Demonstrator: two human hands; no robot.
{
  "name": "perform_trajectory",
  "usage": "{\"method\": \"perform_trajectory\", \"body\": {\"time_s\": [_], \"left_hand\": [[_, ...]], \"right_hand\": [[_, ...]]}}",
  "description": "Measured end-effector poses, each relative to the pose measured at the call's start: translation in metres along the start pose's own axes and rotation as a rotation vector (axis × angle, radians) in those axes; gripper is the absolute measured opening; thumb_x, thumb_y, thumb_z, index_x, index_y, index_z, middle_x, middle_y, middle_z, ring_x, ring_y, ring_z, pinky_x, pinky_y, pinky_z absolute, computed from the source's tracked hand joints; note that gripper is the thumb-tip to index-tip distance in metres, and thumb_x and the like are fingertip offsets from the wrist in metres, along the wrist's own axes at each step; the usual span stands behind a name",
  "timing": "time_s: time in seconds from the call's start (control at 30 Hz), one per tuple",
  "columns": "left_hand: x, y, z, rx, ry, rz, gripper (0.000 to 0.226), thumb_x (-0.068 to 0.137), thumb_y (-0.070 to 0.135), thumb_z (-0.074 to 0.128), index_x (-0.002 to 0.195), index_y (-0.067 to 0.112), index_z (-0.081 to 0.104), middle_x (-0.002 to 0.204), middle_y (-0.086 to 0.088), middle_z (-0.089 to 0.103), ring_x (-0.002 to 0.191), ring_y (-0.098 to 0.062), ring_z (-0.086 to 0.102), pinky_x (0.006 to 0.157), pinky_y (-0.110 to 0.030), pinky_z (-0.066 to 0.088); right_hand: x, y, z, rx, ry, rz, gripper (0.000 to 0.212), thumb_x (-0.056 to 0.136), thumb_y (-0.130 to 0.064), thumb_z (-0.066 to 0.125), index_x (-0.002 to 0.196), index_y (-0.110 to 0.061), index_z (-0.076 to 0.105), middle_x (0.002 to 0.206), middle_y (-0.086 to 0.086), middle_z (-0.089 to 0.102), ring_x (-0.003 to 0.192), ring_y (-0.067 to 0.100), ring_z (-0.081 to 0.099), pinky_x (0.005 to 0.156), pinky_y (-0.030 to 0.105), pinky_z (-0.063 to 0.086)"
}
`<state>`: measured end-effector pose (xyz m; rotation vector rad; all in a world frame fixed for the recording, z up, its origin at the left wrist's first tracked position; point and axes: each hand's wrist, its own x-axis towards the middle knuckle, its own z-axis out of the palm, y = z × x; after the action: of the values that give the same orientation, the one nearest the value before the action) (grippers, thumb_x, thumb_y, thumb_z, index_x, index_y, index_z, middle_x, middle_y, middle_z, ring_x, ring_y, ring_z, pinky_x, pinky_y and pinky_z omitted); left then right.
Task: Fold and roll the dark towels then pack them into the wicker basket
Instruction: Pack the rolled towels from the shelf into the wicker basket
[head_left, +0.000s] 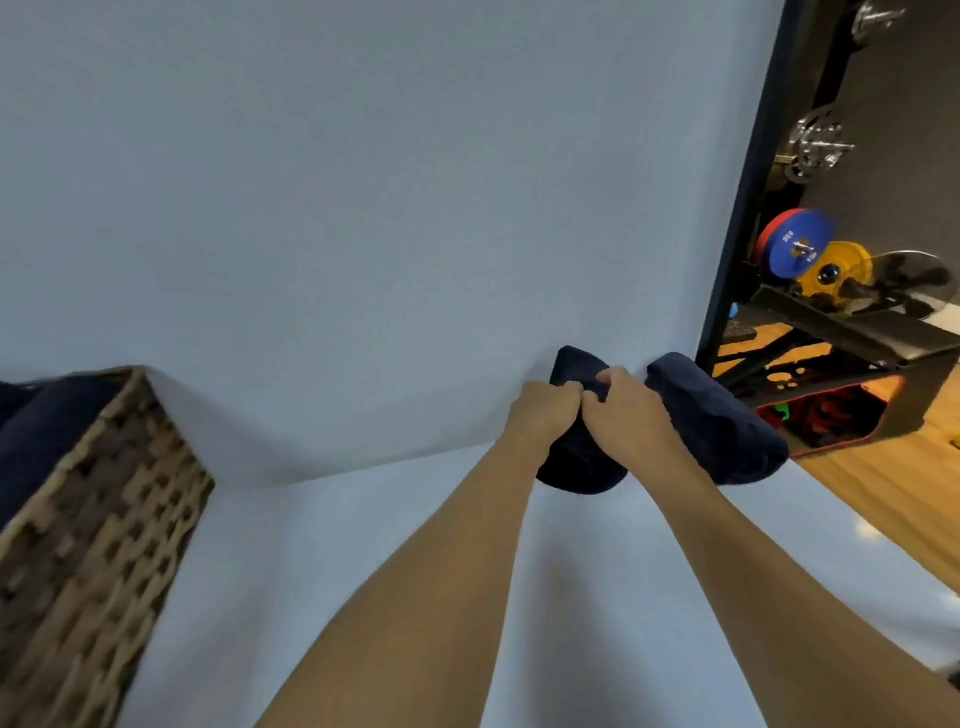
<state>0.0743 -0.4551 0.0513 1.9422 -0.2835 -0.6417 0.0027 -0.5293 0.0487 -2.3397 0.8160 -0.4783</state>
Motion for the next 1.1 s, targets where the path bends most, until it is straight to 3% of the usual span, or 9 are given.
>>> {"method": "perform_trajectory", "body": {"time_s": [0.07,0.17,0.3,0.4,0.53,0.77,0.9,1.0,1.1], "left_hand": [[-0.018,0.006,-0.047,0.062,0.049,0.048,0.039,0.087,0.035,0.052,0.114,0.007,0.061,0.108,-0.011,0.067,0.098,-0.027,0.065,0.092,-0.041,0.054],[-0.056,0.014,-0.130,0.137,0.166,0.109,0.037,0.087,0.035,0.054,0.111,0.007,0.061,0.107,-0.013,0.067,0.095,-0.029,0.066,0.086,-0.039,0.056],[-0.117,0.014,-0.246,0.205,0.362,0.178,0.032,0.091,0.032,0.054,0.106,0.005,0.060,0.105,-0.014,0.067,0.093,-0.029,0.066,0.075,-0.033,0.053],[-0.162,-0.001,-0.327,0.221,0.511,0.184,0.034,0.091,0.035,0.059,0.106,0.005,0.060,0.103,-0.011,0.066,0.093,-0.026,0.065,0.074,-0.031,0.051],[-0.216,-0.035,-0.419,0.223,0.641,0.158,0.036,0.093,0.038,0.060,0.097,0.002,0.060,0.091,-0.011,0.065,0.080,-0.023,0.063,0.068,-0.030,0.049],[-0.243,-0.103,-0.524,0.253,0.743,0.054,0.041,0.096,0.039,0.055,0.089,-0.001,0.057,0.087,-0.016,0.060,0.079,-0.028,0.059,0.074,-0.038,0.049],[-0.214,-0.144,-0.539,0.295,0.695,-0.010,0.042,0.099,0.041,0.050,0.088,0.002,0.057,0.083,-0.013,0.058,0.071,-0.023,0.054,0.064,-0.032,0.044],[-0.190,-0.168,-0.539,0.299,0.665,-0.045,0.037,0.100,0.037,0.050,0.106,0.003,0.061,0.103,-0.020,0.064,0.084,-0.029,0.061,0.067,-0.028,0.041],[-0.184,-0.173,-0.531,0.386,0.713,-0.105,0.034,0.097,0.031,0.055,0.116,0.002,0.056,0.114,-0.017,0.062,0.082,-0.023,0.056,0.064,-0.027,0.041]], "right_hand": [[-0.011,-0.039,0.006,0.093,0.012,-0.057,0.044,0.095,-0.034,0.049,0.133,-0.012,0.050,0.126,0.009,0.058,0.109,0.025,0.056,0.080,0.029,0.039],[-0.031,-0.109,0.021,0.218,0.008,-0.191,0.044,0.085,-0.045,0.050,0.114,-0.014,0.061,0.117,0.011,0.057,0.086,0.020,0.059,0.064,0.027,0.042],[-0.073,-0.218,0.045,0.383,-0.044,-0.338,0.034,0.083,-0.043,0.051,0.097,-0.013,0.058,0.117,0.010,0.047,0.076,0.015,0.058,0.059,0.027,0.043],[-0.110,-0.292,0.069,0.466,-0.092,-0.462,0.035,0.088,-0.042,0.054,0.112,-0.017,0.054,0.121,0.007,0.050,0.082,0.012,0.054,0.073,0.029,0.047],[-0.159,-0.374,0.109,0.484,-0.224,-0.637,0.046,0.092,-0.039,0.051,0.134,-0.019,0.046,0.133,0.005,0.047,0.096,0.013,0.048,0.081,0.025,0.039],[-0.204,-0.464,0.186,0.288,-0.372,-0.801,0.046,0.096,-0.031,0.046,0.139,-0.015,0.045,0.137,0.011,0.049,0.114,0.023,0.053,0.085,0.027,0.039],[-0.202,-0.476,0.223,-0.001,-0.441,-0.835,0.040,0.096,-0.024,0.046,0.133,-0.010,0.048,0.132,0.015,0.054,0.119,0.028,0.050,0.084,0.030,0.038],[-0.198,-0.471,0.242,-0.137,-0.481,-0.842,0.036,0.096,-0.023,0.046,0.128,-0.009,0.054,0.123,0.013,0.059,0.104,0.025,0.056,0.076,0.028,0.039],[-0.201,-0.469,0.249,-0.250,-0.497,-0.864,0.017,0.096,-0.015,0.046,0.101,-0.008,0.060,0.096,0.008,0.062,0.070,0.015,0.052,0.054,0.026,0.033]]}}
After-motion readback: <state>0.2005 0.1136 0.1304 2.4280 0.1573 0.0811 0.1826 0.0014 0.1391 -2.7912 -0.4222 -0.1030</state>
